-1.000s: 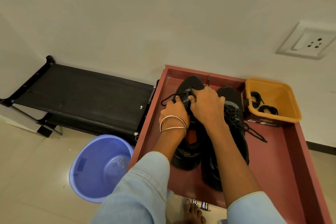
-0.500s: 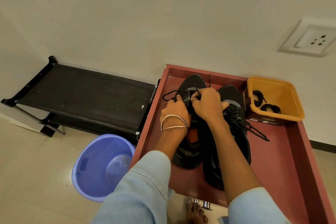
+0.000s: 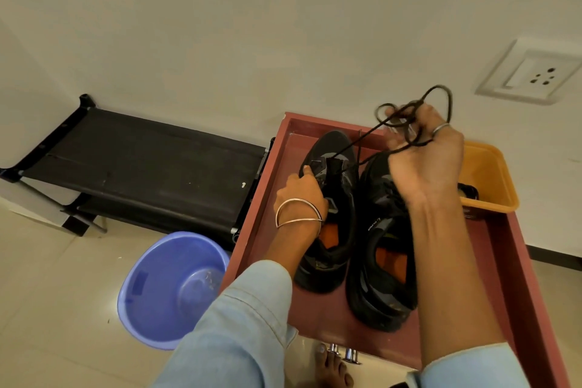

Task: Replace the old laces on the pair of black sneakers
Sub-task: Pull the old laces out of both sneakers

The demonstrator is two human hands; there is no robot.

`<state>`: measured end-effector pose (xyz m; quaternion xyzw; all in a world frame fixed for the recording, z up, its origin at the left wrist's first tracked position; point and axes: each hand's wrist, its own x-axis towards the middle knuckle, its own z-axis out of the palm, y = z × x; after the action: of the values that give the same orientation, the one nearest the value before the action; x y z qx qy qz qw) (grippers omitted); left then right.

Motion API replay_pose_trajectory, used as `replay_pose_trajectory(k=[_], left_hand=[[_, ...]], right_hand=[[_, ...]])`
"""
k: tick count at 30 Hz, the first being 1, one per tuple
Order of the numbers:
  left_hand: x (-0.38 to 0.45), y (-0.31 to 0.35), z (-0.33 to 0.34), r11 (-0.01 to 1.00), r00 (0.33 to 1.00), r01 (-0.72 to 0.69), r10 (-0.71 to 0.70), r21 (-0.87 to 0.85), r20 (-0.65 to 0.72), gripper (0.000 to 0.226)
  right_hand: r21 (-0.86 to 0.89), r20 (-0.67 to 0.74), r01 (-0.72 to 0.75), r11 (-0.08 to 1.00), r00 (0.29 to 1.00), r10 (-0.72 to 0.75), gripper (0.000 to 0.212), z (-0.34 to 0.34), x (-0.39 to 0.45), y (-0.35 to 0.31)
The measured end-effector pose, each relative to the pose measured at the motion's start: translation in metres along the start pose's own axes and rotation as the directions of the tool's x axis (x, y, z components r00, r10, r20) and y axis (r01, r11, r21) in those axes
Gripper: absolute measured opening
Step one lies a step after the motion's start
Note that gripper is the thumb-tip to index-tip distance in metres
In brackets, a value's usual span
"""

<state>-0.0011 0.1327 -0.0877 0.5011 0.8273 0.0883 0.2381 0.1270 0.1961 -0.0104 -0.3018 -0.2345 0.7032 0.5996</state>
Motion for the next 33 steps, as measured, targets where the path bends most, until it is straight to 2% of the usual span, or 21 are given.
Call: replay_pose_trajectory(k=[1,2,3,4,5,6,7,8,9,10,11,12,14,17,20,25,27,28,29,31,33], left_hand=[[0.0,0.0,0.0,1.0,1.0,0.0,0.0,0.0,0.001,0.073],[0.0,0.0,0.0,1.0,1.0,0.0,0.0,-0.001,0.002,0.073],[0.001,0.0,-0.001,1.0,1.0,0.001,-0.001,-0.001,0.002,0.073],[0.001,-0.001,-0.001,1.0,1.0,0.001,-0.001,-0.001,0.003,0.073],[0.001,-0.001,0.0,1.0,1.0,0.002,-0.002,-0.001,0.005,0.073],[0.002,-0.001,0.0,1.0,1.0,0.001,-0.001,-0.001,0.007,0.072],[0.003,-0.001,0.0,1.0,1.0,0.002,-0.002,-0.004,0.008,0.071],[0.003,-0.002,-0.001,1.0,1.0,0.006,-0.006,-0.01,0.009,0.07],[0.004,-0.002,-0.002,1.0,1.0,0.008,-0.008,-0.018,0.013,0.069],[0.004,-0.002,-0.002,1.0,1.0,0.009,-0.008,-0.024,0.016,0.069],[0.004,-0.003,-0.003,1.0,1.0,0.009,-0.008,-0.026,0.016,0.068],[0.005,-0.003,-0.003,1.0,1.0,0.008,-0.008,-0.028,0.013,0.067],[0.004,-0.002,-0.003,0.999,1.0,0.007,-0.007,-0.036,0.009,0.067],[0.003,-0.002,-0.004,0.999,1.0,0.009,-0.009,-0.045,0.001,0.066],[0.002,-0.003,-0.005,0.999,1.0,0.01,-0.01,-0.047,-0.008,0.065],[0.002,-0.008,-0.01,0.998,0.999,0.036,-0.036,-0.052,0.008,0.062],[0.001,-0.01,-0.013,0.998,0.999,0.037,-0.037,-0.044,0.013,0.063],[0.001,-0.012,-0.014,0.998,0.999,0.038,-0.037,-0.051,0.013,0.063],[0.001,-0.013,-0.015,0.998,0.999,0.035,-0.034,-0.055,0.015,0.063],[-0.001,-0.014,-0.018,0.999,0.999,0.021,-0.02,-0.027,0.025,0.064],[-0.004,-0.014,-0.02,1.0,0.999,0.02,-0.02,0.005,0.037,0.064]], right_hand=[[0.08,0.045,-0.069,0.994,0.997,0.066,0.019,-0.001,-0.001,0.006],[0.088,0.058,-0.106,0.99,0.993,0.102,0.019,-0.001,-0.001,0.012],[0.002,0.033,-0.104,0.995,0.994,0.104,0.019,-0.002,0.001,0.018],[-0.192,0.006,-0.048,0.98,0.999,0.05,0.017,-0.002,0.002,0.023],[-0.463,0.004,0.051,0.885,0.998,-0.055,0.012,-0.004,0.003,0.028],[-0.716,0.056,0.148,0.682,0.986,-0.156,0.008,-0.008,0.005,0.034],[-0.881,0.151,0.222,0.419,0.969,-0.196,0.009,-0.011,0.006,0.04],[-0.949,0.235,0.263,0.172,0.958,-0.165,0.014,-0.013,0.006,0.047],[-0.959,0.282,0.281,-0.031,0.954,-0.102,0.021,-0.015,0.006,0.054],[-0.942,0.291,0.279,-0.184,0.956,-0.036,0.027,-0.017,0.006,0.06],[-0.923,0.265,0.258,-0.284,0.964,0.014,0.03,-0.016,0.004,0.065],[-0.913,0.229,0.225,-0.34,0.973,0.029,0.032,-0.015,0.003,0.069],[-0.909,0.19,0.173,-0.38,0.982,-0.008,0.031,-0.014,0.002,0.073],[-0.911,0.188,0.153,-0.384,0.98,-0.057,0.028,-0.015,0.002,0.078],[-0.96,0.183,0.162,-0.227,0.98,-0.073,0.026,-0.018,0.006,0.081],[-0.962,-0.032,-0.028,0.273,0.999,-0.012,0.036,-0.023,0.004,0.08],[-0.832,-0.123,-0.131,0.539,0.991,0.052,0.033,-0.019,0.003,0.074],[-0.746,-0.153,-0.169,0.645,0.985,0.081,0.031,-0.015,0.002,0.069],[-0.692,-0.159,-0.171,0.701,0.984,0.083,0.029,-0.013,0.004,0.063],[-0.728,-0.136,-0.12,0.674,0.99,0.029,0.026,-0.012,0.006,0.054],[-0.798,-0.126,-0.072,0.599,0.991,-0.048,0.026,-0.013,0.007,0.048]])
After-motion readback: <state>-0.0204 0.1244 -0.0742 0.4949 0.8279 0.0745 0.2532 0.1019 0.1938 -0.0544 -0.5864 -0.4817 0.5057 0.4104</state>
